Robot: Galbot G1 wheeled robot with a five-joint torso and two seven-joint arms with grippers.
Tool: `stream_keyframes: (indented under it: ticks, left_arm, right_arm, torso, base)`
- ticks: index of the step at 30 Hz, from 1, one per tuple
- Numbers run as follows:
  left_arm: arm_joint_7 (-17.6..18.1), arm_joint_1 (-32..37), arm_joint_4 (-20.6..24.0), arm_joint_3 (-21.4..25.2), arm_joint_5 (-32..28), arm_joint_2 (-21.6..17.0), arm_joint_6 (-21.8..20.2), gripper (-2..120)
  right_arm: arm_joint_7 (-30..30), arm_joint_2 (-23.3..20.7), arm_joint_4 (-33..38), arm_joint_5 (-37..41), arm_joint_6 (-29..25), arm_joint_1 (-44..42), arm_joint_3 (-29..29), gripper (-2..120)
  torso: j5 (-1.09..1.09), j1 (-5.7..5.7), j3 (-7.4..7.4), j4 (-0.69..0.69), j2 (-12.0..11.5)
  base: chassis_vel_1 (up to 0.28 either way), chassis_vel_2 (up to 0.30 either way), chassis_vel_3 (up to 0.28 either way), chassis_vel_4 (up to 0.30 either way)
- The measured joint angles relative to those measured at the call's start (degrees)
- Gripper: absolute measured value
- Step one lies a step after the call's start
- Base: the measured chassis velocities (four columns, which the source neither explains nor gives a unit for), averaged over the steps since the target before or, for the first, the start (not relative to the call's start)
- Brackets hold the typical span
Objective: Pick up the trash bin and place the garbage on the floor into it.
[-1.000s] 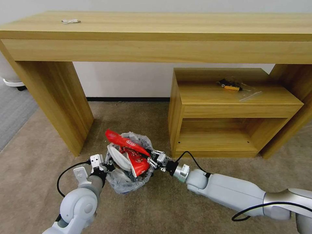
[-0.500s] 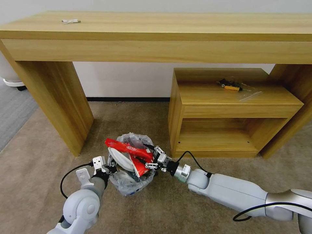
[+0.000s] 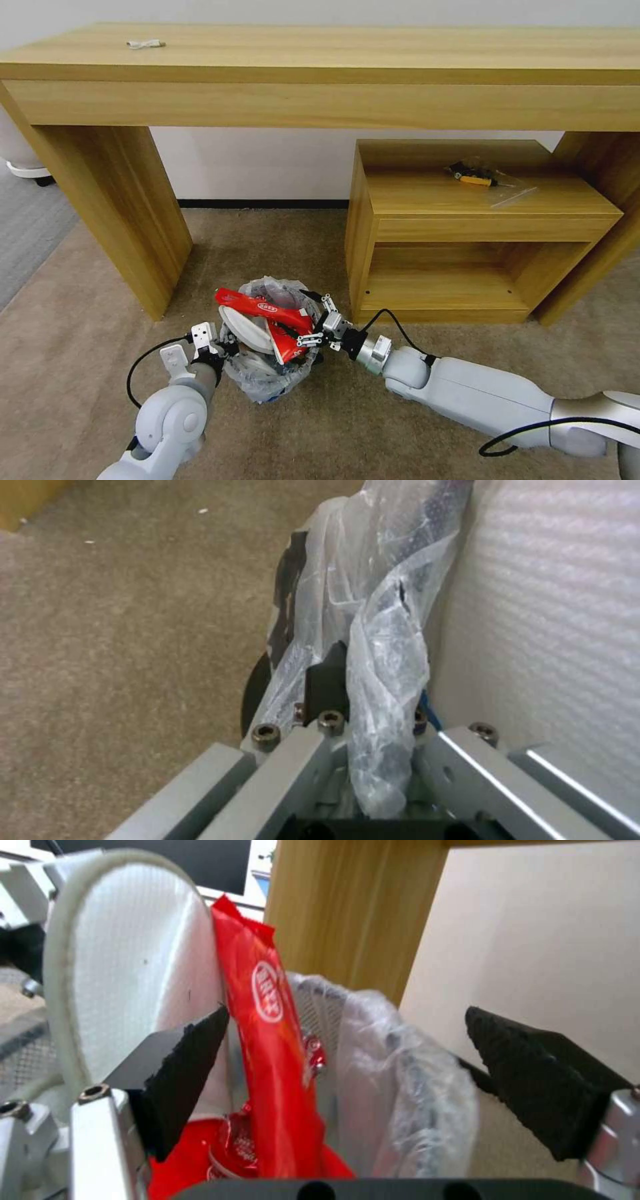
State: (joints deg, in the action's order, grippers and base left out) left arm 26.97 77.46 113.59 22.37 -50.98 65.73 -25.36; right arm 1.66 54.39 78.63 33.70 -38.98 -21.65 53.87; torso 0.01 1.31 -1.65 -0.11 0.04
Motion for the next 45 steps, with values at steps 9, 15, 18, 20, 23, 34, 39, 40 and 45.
stream_keyframes:
  ticks: [9, 15, 18, 20, 23, 34, 39, 40, 45]
  left_arm:
    - [0.9, -1.7, 0.0, 2.5, -2.5, -1.2, 0.1, 0]
    - [1.5, -1.2, 0.3, 4.8, -4.5, -2.8, 0.1, 0]
    - [1.5, -0.9, 0.4, 5.4, -4.9, -3.2, 0.0, 0]
    - [1.6, -0.4, 0.4, 6.6, -5.5, -3.5, 0.0, 0]
    - [1.7, 0.2, 0.5, 7.4, -5.8, -3.5, 0.0, 0]
    - [1.6, 0.9, 1.0, 9.6, -6.1, -3.0, -0.5, 0]
    - [1.4, 1.7, 1.4, 10.2, -6.2, -2.6, -0.8, 0]
    - [1.4, 1.8, 1.4, 10.3, -6.1, -2.4, -0.8, 0]
    - [1.4, 1.9, 0.4, 10.0, -6.1, -2.2, -0.9, 0]
  right_arm:
    - [0.6, -0.8, 2.6, 0.9, 0.1, 1.2, -0.7, 91]
    - [0.8, -2.7, 5.1, 1.2, 0.2, 0.7, -3.5, 91]
    - [0.8, -3.7, 6.2, 1.4, 0.3, 0.1, -4.9, 91]
    - [0.9, -5.5, 8.2, 1.7, 0.4, -1.7, -7.6, 91]
    - [2.3, -7.5, 10.2, 2.3, 0.7, -4.6, -11.1, 89]
    - [3.1, -10.2, 10.2, 1.3, 0.4, -13.3, -23.6, 89]
    - [2.5, -10.4, 9.9, 0.4, 0.0, -17.8, -30.1, 89]
    - [2.4, -10.2, 9.9, 0.1, -0.1, -19.7, -32.2, 89]
    - [1.9, -10.1, 10.4, -1.0, -0.6, -25.4, -37.0, 86]
  torso:
    - [0.0, 0.0, 0.0, 0.0, 0.0]
    - [-0.01, 0.0, 0.0, 0.0, 0.0]
    - [0.0, 0.0, 0.0, 0.0, 0.0]
    - [0.01, 0.0, 0.0, 0.0, 0.0]
    - [0.0, 0.0, 0.0, 0.0, 0.0]
    - [0.01, 0.0, 0.0, 0.0, 0.0]
    - [0.01, 0.0, 0.0, 0.0, 0.0]
    - [0.0, 0.0, 0.01, 0.01, 0.0]
    - [0.02, 0.0, 0.01, -0.01, 0.0]
  base:
    - [0.0, 0.0, 0.0, 0.0]
    - [0.0, 0.0, 0.0, 0.0]
    - [0.0, 0.0, 0.0, 0.0]
    - [0.0, 0.0, 0.0, 0.0]
    - [0.0, 0.0, 0.0, 0.0]
    - [0.0, 0.0, 0.0, 0.0]
    - [0.0, 0.0, 0.0, 0.0]
    - [0.0, 0.0, 0.0, 0.0]
    - [0.0, 0.0, 0.0, 0.0]
